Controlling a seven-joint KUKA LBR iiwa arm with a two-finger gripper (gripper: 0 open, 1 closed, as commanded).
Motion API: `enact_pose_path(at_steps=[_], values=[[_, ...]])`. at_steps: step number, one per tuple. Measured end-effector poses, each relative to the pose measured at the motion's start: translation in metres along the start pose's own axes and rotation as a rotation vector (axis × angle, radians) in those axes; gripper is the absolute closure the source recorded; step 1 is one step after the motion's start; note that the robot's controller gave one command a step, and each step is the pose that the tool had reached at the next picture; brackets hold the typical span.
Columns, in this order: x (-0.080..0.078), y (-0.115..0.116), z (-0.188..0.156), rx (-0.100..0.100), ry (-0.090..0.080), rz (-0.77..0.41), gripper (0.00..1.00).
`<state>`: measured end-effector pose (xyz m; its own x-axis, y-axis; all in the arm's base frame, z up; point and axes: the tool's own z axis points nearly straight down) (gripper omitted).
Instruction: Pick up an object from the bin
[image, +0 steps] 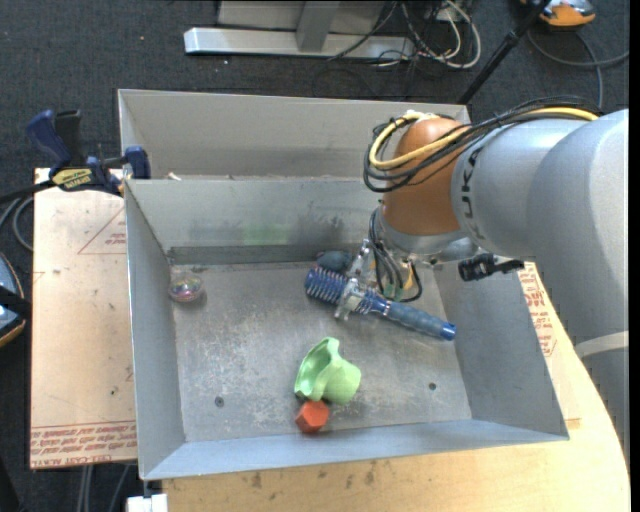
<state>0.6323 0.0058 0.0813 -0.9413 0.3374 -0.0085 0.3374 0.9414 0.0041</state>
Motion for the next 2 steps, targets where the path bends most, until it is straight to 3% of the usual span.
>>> enact_pose_path(at_steps=[1,2], values=[[-0.0026,0.0016,-0.0855,0.000,0.000,-0.003,1.00],[-0.0028,0.0023,-0.0939,0.002,0.007,-0.005,1.00]])
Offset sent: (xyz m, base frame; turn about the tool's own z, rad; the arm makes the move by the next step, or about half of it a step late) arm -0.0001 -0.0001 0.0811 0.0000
